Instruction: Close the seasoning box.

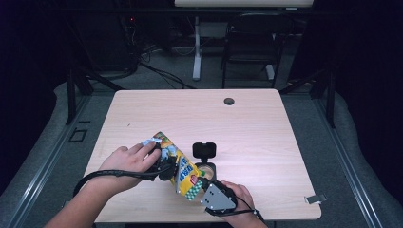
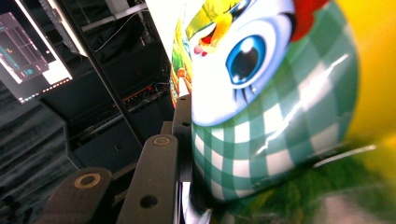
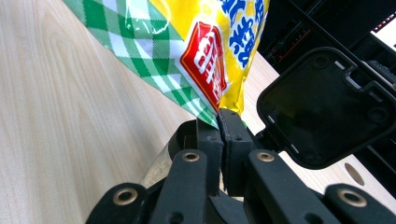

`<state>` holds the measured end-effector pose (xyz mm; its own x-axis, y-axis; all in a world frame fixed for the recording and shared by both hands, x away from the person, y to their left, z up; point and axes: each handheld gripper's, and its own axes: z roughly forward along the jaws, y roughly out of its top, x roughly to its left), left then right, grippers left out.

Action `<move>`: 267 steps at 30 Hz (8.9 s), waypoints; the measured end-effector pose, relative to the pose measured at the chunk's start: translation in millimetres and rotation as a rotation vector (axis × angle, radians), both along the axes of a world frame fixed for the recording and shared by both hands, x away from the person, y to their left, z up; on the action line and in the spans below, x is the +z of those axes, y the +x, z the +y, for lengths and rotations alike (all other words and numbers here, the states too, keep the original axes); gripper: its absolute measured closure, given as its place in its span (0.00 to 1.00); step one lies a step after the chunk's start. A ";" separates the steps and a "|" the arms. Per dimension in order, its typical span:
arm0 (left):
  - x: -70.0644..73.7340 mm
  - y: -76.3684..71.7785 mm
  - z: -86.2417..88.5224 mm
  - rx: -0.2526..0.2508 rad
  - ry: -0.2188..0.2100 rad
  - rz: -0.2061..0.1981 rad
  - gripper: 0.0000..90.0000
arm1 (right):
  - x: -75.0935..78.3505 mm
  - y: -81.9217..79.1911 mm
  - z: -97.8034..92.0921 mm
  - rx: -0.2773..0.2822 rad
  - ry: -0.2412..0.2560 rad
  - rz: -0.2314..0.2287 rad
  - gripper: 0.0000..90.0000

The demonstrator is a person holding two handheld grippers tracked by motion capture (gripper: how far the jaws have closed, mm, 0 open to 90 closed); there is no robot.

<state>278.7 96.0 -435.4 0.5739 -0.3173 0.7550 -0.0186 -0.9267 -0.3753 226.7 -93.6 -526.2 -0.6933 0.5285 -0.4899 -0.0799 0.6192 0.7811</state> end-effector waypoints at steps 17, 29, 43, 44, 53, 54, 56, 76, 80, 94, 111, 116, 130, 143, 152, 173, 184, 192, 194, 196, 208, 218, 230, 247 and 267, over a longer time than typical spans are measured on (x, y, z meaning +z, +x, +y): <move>-6.9 1.0 7.5 0.024 -0.066 0.018 0.83 | 1.1 0.2 -0.3 -0.003 -0.001 -0.010 0.98; -16.2 1.5 15.2 0.049 -0.132 0.046 0.83 | 1.9 0.6 -1.3 -0.013 -0.001 -0.012 0.98; -29.4 1.3 23.9 0.075 -0.223 0.069 0.83 | 1.6 0.5 -0.5 -0.011 -0.005 -0.013 0.98; -30.4 1.4 24.4 0.078 -0.231 0.074 0.83 | 1.7 0.5 -0.5 -0.013 -0.005 -0.014 0.98; -35.4 1.7 27.4 0.087 -0.257 0.084 0.83 | 2.4 0.1 -0.3 -0.012 -0.005 -0.018 0.98; -35.6 1.6 27.6 0.089 -0.262 0.086 0.83 | 2.5 0.3 -0.3 -0.011 -0.004 -0.022 0.98; -35.9 1.6 27.9 0.090 -0.266 0.086 0.83 | 3.1 -0.2 -0.4 -0.015 -0.005 -0.021 0.98; -42.3 0.5 32.0 0.101 -0.308 0.083 0.83 | 6.2 -1.6 0.5 -0.015 -0.010 -0.047 0.98; -45.3 -0.6 33.3 0.102 -0.316 0.082 0.83 | 7.5 -1.7 1.4 -0.017 -0.020 -0.059 0.98; -54.6 -1.8 38.2 0.116 -0.397 0.093 0.83 | 13.8 -6.2 5.8 -0.018 -0.059 -0.123 0.99; -66.5 -3.2 41.8 0.139 -0.483 0.117 0.83 | 17.3 -5.0 7.2 -0.011 -0.099 -0.154 0.99; -68.2 -3.1 42.6 0.143 -0.489 0.124 0.83 | 17.9 -4.7 7.4 -0.006 -0.109 -0.155 0.99; -74.1 -3.9 44.5 0.148 -0.519 0.133 0.83 | 21.1 -4.4 8.6 0.000 -0.155 -0.154 0.99; -74.7 -4.1 48.6 0.159 -0.562 0.143 0.82 | 25.0 -4.0 13.1 0.011 -0.166 -0.176 1.00; -76.8 -2.9 50.9 0.175 -0.607 0.155 0.82 | 30.9 -0.1 13.3 0.016 -0.158 -0.154 1.00; -82.7 -3.3 56.8 0.192 -0.705 0.213 0.82 | 39.4 2.4 16.3 0.041 -0.151 -0.133 1.00; -85.9 -2.5 57.7 0.205 -0.753 0.216 0.81 | 40.5 2.9 17.3 0.037 -0.148 -0.139 1.00; -87.1 -1.5 58.0 0.209 -0.765 0.235 0.79 | 41.5 4.4 17.7 0.033 -0.142 -0.141 1.00; -87.8 -1.2 58.3 0.208 -0.766 0.238 0.78 | 41.1 4.4 18.1 0.035 -0.142 -0.140 1.00; -88.6 -1.1 58.5 0.209 -0.767 0.235 0.77 | 40.8 4.3 18.4 0.033 -0.143 -0.141 1.00; -91.8 2.2 61.5 0.229 -0.803 0.279 0.82 | 39.8 5.5 20.7 0.032 -0.147 -0.135 1.00; -97.1 5.2 62.9 0.239 -0.846 0.325 0.83 | 38.2 5.6 22.7 0.033 -0.139 -0.138 1.00; -100.1 7.1 63.0 0.244 -0.875 0.364 0.84 | 38.4 5.7 22.5 0.032 -0.140 -0.139 1.00; -103.6 7.7 62.9 0.261 -0.886 0.391 0.80 | 38.7 6.2 24.0 0.031 -0.143 -0.129 1.00; -106.5 15.3 73.6 0.280 -0.991 0.441 0.84 | 38.5 6.5 24.5 0.041 -0.069 -0.130 0.88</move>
<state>294.0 169.6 -541.8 0.8106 0.4936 0.3152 0.2881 -0.8046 0.5192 233.3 -69.2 -487.7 -0.6422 0.4629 -0.6110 -0.2037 0.6654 0.7181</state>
